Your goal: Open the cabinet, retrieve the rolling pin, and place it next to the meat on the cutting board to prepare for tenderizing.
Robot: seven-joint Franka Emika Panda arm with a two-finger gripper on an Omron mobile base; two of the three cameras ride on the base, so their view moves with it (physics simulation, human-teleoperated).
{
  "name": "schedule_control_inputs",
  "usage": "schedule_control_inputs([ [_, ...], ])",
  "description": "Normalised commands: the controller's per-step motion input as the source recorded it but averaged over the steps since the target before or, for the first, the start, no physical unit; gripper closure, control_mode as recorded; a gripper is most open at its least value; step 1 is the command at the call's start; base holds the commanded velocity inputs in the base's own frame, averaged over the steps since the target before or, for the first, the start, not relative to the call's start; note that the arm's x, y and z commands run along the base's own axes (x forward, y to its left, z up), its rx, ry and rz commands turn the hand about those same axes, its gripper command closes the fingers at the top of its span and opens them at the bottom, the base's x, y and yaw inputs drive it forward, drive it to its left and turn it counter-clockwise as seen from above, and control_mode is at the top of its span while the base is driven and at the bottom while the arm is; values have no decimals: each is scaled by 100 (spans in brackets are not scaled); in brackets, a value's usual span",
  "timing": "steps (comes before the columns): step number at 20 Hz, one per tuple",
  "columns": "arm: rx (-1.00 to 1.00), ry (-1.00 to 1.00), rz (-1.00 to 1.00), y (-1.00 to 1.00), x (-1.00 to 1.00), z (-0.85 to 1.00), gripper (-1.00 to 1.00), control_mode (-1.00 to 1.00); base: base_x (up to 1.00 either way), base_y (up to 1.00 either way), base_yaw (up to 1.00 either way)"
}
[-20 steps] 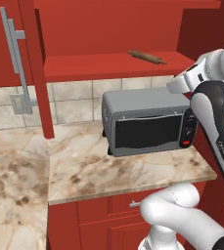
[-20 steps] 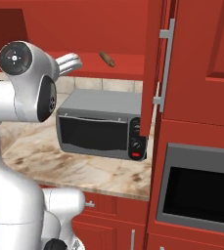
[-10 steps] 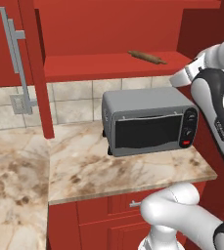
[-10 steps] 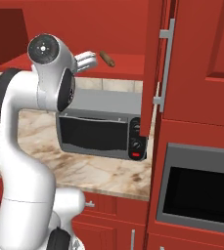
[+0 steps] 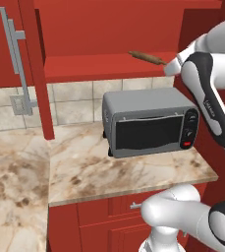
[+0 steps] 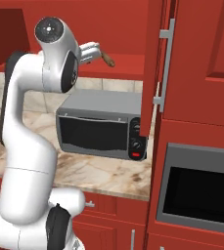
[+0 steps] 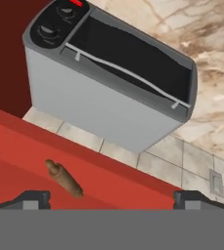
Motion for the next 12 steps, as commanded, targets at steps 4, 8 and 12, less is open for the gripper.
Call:
schedule_control_inputs([
  [4,0,0,0,0,33,7,-100,-100,0,0,0],
  [8,0,4,0,-1,42,3,-100,-100,0,0,0],
  [12,0,7,0,-2,44,0,-100,-100,0,0,0],
])
